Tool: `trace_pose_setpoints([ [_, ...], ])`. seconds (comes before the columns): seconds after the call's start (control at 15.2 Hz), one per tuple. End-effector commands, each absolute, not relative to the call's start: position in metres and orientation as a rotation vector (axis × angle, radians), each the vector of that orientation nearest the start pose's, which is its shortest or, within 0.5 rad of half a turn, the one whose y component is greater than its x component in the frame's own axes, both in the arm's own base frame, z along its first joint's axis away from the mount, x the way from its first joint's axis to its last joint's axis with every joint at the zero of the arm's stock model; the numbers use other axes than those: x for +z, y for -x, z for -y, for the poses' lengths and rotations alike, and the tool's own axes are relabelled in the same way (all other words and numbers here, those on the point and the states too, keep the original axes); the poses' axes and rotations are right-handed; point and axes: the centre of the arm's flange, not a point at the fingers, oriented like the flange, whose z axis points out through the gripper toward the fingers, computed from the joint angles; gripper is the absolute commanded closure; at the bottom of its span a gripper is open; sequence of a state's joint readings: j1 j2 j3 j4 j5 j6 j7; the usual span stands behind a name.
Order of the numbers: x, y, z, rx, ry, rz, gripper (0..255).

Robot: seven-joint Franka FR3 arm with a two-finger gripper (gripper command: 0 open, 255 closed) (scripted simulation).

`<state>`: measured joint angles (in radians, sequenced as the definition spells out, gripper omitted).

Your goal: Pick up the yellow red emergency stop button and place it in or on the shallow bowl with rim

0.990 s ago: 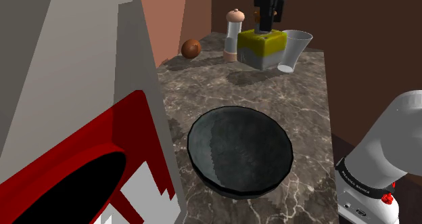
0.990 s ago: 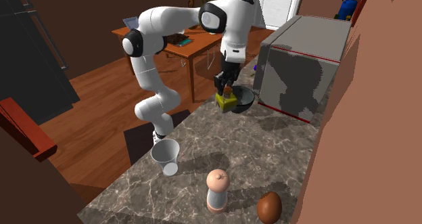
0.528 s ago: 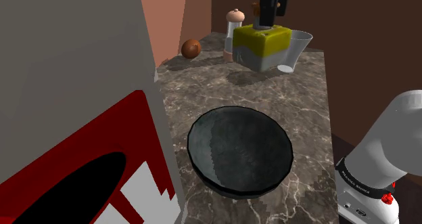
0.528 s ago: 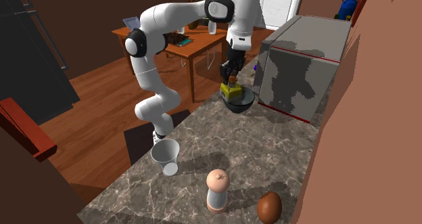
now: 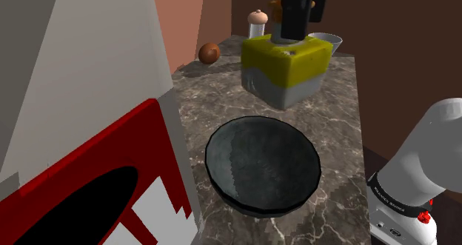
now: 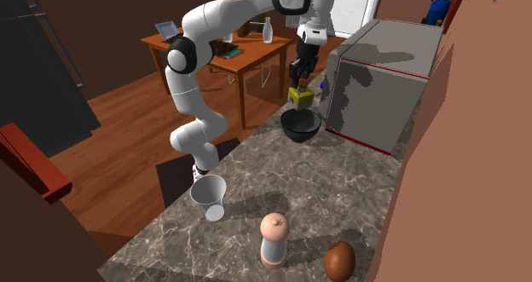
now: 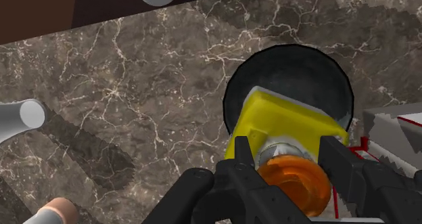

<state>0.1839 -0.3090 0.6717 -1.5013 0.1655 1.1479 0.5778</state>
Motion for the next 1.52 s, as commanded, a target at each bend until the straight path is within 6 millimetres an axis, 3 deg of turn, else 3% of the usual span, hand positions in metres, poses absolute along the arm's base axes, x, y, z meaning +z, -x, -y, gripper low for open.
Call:
trace_pose_setpoints([
  [0.0, 0.740, -0.189, -0.401, 0.103, 3.203, 0.486, 255],
  [1.32, 0.634, -0.189, -0.401, 0.103, 3.203, 0.486, 255],
  [1.45, 0.634, -0.189, -0.401, 0.103, 3.203, 0.486, 255],
])
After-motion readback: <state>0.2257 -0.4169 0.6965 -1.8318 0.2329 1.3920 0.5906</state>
